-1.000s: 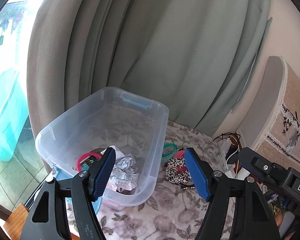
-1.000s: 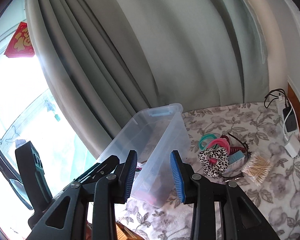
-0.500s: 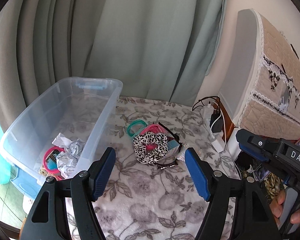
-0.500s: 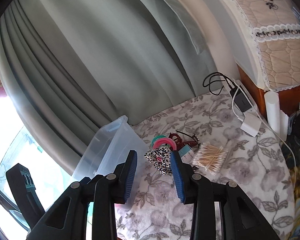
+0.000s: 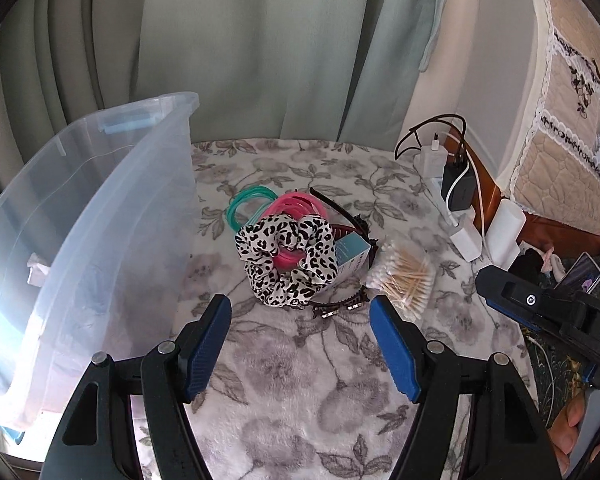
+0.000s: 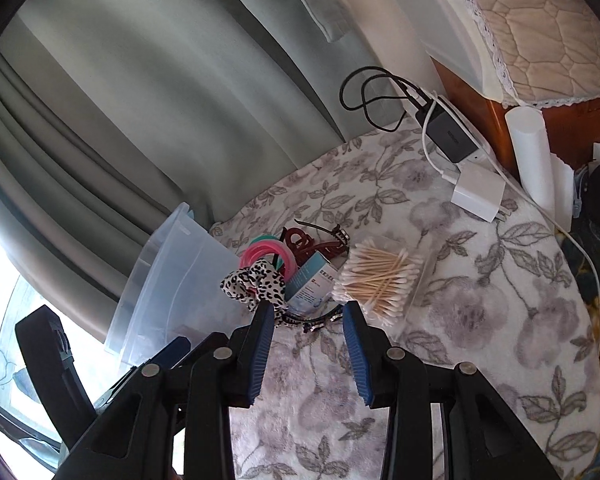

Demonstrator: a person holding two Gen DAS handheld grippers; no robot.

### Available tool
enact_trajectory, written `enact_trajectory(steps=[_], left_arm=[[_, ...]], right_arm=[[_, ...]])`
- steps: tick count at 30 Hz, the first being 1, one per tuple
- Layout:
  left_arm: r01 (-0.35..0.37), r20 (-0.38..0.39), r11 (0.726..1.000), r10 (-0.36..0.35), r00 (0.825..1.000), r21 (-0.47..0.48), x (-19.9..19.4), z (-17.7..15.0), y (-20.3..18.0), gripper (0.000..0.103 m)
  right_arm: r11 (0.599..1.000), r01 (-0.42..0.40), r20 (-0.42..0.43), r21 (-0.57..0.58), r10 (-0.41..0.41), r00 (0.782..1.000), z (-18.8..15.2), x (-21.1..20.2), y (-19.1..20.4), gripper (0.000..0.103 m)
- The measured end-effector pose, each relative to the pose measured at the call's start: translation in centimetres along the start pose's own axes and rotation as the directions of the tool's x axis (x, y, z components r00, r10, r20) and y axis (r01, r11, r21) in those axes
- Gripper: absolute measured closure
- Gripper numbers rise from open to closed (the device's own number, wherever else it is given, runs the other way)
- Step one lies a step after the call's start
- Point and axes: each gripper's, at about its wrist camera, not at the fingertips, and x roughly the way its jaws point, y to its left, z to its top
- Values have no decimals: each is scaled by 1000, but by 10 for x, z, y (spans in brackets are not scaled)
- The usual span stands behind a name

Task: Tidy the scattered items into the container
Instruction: 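Move both tools back toward the scrunchie and cotton swab bag, then grasp the leopard-print scrunchie with the left tool while the right tool grasps the cotton swab bag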

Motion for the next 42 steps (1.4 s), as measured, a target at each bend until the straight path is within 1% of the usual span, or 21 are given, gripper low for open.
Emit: enact_trajectory(steps=[3, 7, 9, 11, 12, 13, 14, 16, 21, 25, 30, 36, 39, 42], left_arm=[[-3, -15, 1000, 3, 1000, 21, 16, 3, -4, 30], [0, -44, 1000, 1, 999, 17, 37, 7, -5, 30], [-7, -51, 1000, 8, 999, 21, 47, 8, -5, 30], [-9, -59, 1000, 10, 998, 21, 55, 10, -4, 30], [-9, -64, 1000, 11, 998, 21, 59, 10, -4, 30], [-10, -68, 1000, 12, 998, 21, 63, 11, -3, 30], [-9, -72, 1000, 10, 997, 18, 66, 11, -3, 30], [-7, -75, 1000, 9, 997, 16, 71, 12, -2, 30], [-3, -81, 1000, 5, 997, 30, 82, 12, -2, 30], [-1, -94, 1000, 2, 996, 10, 89, 12, 2, 30], [-4, -97, 1000, 2, 995, -19, 95, 12, 10, 32], [12, -90, 999, -16, 996, -39, 96, 14, 14, 42], [15, -89, 999, -18, 996, -34, 94, 14, 14, 50], [15, -86, 999, -19, 996, -37, 90, 15, 17, 62]], right_arm=[[999, 24, -28, 22, -23, 999, 0, 13, -12, 63], [997, 56, -68, 50, -52, 996, 0, 31, -28, 63], [995, 71, -94, 64, -65, 993, -1, 41, -35, 58], [993, 81, -116, 80, -72, 991, -1, 51, -41, 48], [993, 82, -124, 90, -71, 990, 0, 56, -44, 46], [992, 86, -131, 96, -73, 989, 0, 60, -46, 42], [991, 91, -139, 98, -77, 987, 1, 63, -48, 34], [990, 95, -153, 103, -79, 985, 4, 71, -49, 25], [988, 110, -167, 111, -90, 982, 11, 89, -49, 24], [985, 134, -169, 113, -114, 979, 18, 100, -47, 24], [983, 162, -171, 90, -145, 975, 22, 114, -39, 20], [977, 201, -172, 68, -187, 967, 26, 126, -32, 17], [973, 224, -173, 49, -213, 962, 28, 130, -29, 17], [974, 222, -169, 49, -211, 963, 27, 128, -29, 19]])
